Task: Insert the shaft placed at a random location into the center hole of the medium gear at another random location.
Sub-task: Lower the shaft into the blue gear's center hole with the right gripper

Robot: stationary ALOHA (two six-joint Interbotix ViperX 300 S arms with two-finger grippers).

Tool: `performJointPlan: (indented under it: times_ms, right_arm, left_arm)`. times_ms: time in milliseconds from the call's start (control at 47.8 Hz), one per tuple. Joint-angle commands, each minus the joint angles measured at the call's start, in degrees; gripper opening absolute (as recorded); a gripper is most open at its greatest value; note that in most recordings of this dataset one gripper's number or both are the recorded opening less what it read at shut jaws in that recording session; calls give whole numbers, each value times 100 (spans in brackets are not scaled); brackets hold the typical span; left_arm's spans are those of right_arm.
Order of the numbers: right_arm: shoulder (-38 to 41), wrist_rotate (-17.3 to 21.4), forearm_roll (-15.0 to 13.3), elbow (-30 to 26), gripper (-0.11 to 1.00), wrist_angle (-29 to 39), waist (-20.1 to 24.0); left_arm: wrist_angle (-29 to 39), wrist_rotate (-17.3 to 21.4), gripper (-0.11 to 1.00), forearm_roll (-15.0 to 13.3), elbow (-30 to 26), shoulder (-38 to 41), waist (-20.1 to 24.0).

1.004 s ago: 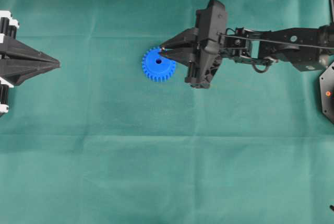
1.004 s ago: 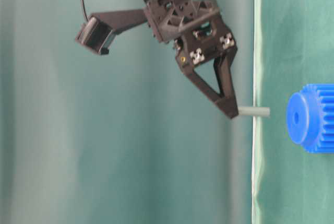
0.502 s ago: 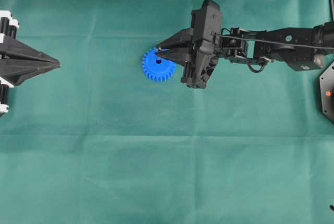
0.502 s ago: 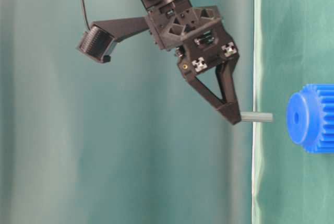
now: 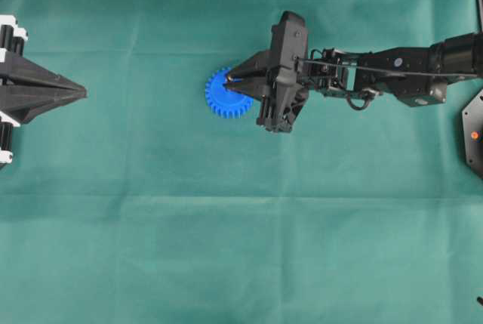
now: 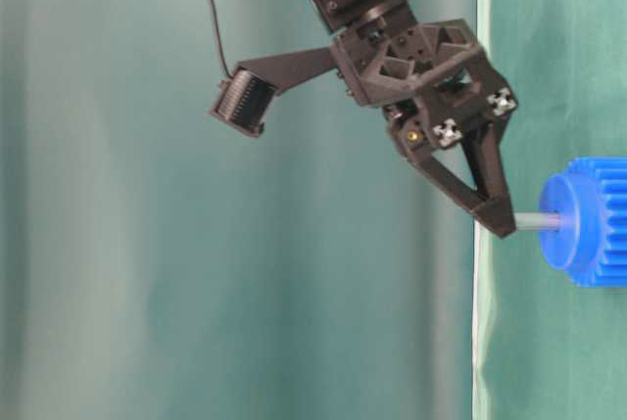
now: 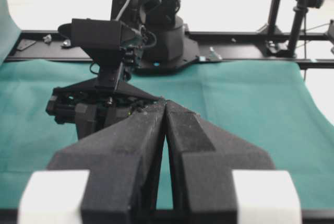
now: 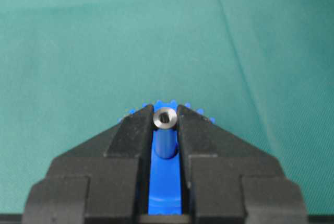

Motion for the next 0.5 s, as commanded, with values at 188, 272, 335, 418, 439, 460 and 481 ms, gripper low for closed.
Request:
performJointPlan:
  times_ms: [188,272,335,418,439,460,481]
  right_arm:
    - [-9,-88,18,-114,14,-149,9]
    - [44,-88,18,-114,14,-176,9]
    - [79,-79,18,-114,14,-202,9]
    - [141,-79,18,-132,14,-211,9]
    - [149,-79,18,-141,14,-220,9]
    - [167,-79,18,-149,14,-211,9]
    - [176,-79,18,-158,14,-211,9]
  left_arm:
    - [-26,0,0,9,-132,44,0]
    - [-26,0,0,9,-132,44,0]
    - [-26,0,0,9,-132,44,0]
    - [-26,0,0,9,-132,44,0]
    - [-26,0,0,9,-132,44,0]
    - [-26,0,0,9,-132,44,0]
    - [-26,0,0,9,-132,44,-9]
